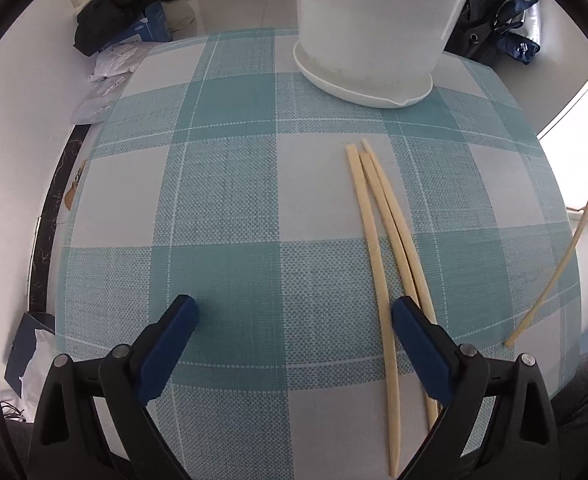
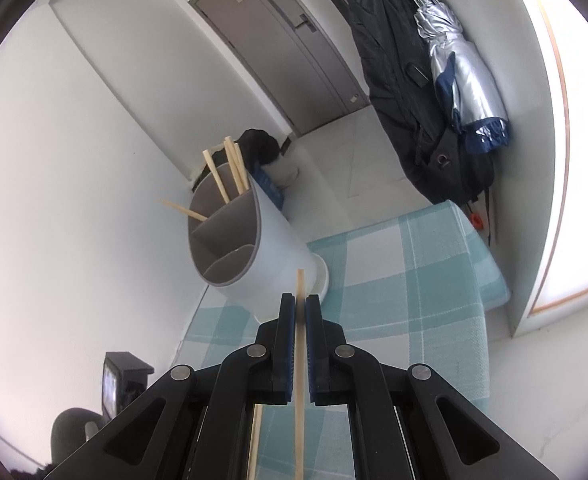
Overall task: Organize utensils
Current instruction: 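Grasp a chopstick with the left gripper while the right gripper lifts its chopstick, then carry both chopsticks up over the utensil holder with both grippers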
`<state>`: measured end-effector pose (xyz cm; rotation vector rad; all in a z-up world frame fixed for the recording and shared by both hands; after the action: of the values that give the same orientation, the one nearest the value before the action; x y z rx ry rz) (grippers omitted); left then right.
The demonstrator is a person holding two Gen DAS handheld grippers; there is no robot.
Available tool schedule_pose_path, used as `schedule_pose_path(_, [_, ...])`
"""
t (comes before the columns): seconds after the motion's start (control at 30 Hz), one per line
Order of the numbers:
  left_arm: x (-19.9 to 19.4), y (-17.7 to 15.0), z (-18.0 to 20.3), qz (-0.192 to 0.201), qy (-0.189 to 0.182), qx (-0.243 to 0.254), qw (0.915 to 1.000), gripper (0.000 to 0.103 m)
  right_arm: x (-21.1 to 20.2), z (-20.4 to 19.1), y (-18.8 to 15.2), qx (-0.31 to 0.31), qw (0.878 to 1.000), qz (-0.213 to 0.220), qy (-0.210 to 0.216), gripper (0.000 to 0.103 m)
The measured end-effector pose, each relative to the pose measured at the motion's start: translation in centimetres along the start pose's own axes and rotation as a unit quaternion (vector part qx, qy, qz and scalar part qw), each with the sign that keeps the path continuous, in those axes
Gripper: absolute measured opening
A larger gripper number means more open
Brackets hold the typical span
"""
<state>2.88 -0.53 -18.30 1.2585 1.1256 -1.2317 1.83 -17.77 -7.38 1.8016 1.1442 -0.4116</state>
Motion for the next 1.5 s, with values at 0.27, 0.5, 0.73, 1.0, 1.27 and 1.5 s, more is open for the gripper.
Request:
schedule_pose_path(0.27, [0.1,2.7,-1.1,0.003,0.003,-0.031,0.9995,0.092,0.0,-0.8,0.1,-0.018,1.000,0.002,-0.005,0.004])
schedule_pose_path(0.5, [0.2,5.4,-1.6,0.005,0.012,-0.031,0.9994,0.080,-0.1,-0.8,0.1,-0.026,1.000,0.002,-0.004,0.004])
schedule_pose_path(0.73, [0.0,6.7,-0.2,0.018,0.014,-0.013,0.9997,0.057,-0.2,-0.7,0.3,-0.029,1.000,0.003,-0.001,0.004])
schedule_pose_path(1.0, [-0.5,7.2,0.9,-0.005,-0.031,-0.018,0.9993,0.002,0.0,-1.0,0.5,-0.035,0.999,0.002,0.002,0.004])
schedule_pose_path(1.27, [-5.5,5.2,1.7,0.094,-0.070,0.014,0.9930,0.002,0.3,-2.6,0.1,-0.067,0.998,0.004,-0.008,0.004])
schedule_pose_path(1.5, [-11.6,2.4,1.8,0.194,-0.115,0.026,0.9739,0.002,0.1,-4.7,-1.0,-0.101,0.994,0.015,-0.028,0.004])
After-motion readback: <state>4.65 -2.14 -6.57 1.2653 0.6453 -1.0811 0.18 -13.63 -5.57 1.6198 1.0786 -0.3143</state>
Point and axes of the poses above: each gripper's, at about its wrist camera, not at the fingertips, and x roughly the way its jaws point, z to its right, y to its top, the point moved 5 cm from there along x, roughly the way its jaws point, and after that the axes turned 15 degrees about -z, right-handed, at the moved point
